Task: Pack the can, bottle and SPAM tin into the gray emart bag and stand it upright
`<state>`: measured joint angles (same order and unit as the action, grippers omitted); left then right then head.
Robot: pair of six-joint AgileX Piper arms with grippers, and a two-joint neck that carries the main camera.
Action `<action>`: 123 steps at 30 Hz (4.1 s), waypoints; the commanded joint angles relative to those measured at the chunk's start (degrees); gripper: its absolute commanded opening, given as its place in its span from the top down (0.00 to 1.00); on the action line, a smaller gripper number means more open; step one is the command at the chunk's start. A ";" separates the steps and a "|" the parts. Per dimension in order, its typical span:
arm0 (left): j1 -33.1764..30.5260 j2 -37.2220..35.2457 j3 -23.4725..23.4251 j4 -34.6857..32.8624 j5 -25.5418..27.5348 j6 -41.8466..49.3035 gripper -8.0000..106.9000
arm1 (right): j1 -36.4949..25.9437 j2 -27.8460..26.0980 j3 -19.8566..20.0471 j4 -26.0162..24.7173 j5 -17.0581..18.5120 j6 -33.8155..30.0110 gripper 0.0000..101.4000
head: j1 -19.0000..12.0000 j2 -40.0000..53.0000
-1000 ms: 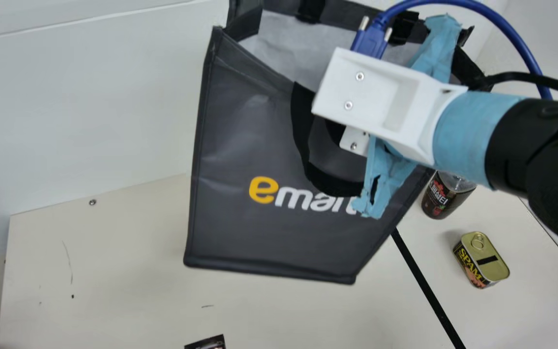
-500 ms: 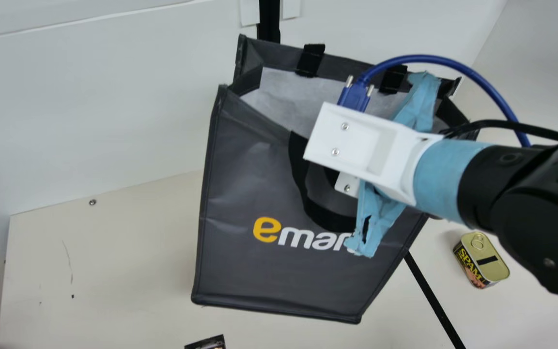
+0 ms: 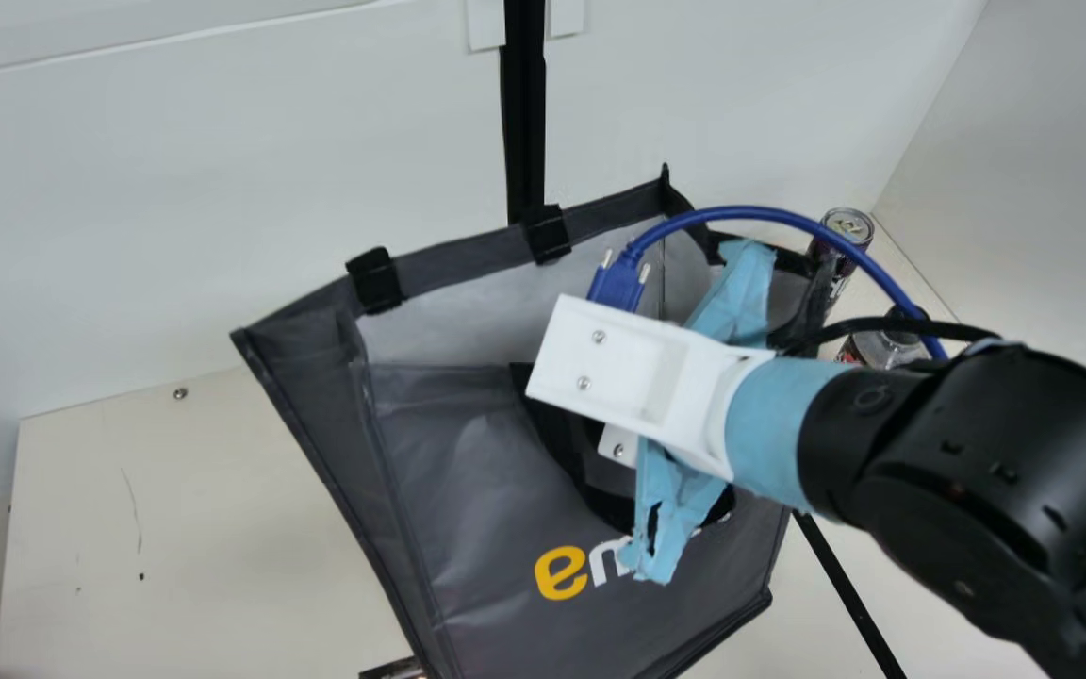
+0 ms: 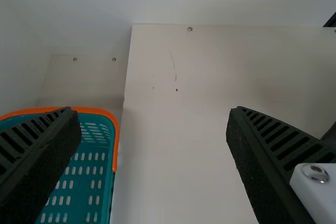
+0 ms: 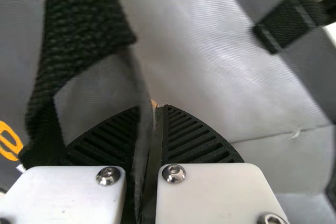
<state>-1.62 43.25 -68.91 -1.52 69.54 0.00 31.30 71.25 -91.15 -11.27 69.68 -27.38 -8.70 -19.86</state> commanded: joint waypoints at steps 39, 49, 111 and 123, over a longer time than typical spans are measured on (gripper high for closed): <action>0.00 0.00 0.00 0.00 0.00 0.00 0.15 | 2.00 -12.97 8.71 1.92 0.22 -1.23 0.06 | -1.30 -0.14; 0.00 0.00 0.00 0.00 0.00 0.00 0.15 | -0.12 -15.20 7.47 4.16 0.22 -3.89 0.06 | -1.30 -0.14; 0.00 0.00 0.00 0.00 0.00 0.00 0.15 | -30.98 -14.72 -10.36 10.20 0.22 -4.04 0.06 | -1.30 -0.14; 0.00 0.00 0.00 0.00 0.00 0.00 0.15 | -43.51 -12.14 -9.00 13.56 0.22 -2.90 0.06 | -1.30 -0.14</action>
<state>-1.62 43.25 -68.91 -1.52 69.54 0.00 -10.03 58.99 -100.32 1.69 69.83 -30.33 -8.79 -19.86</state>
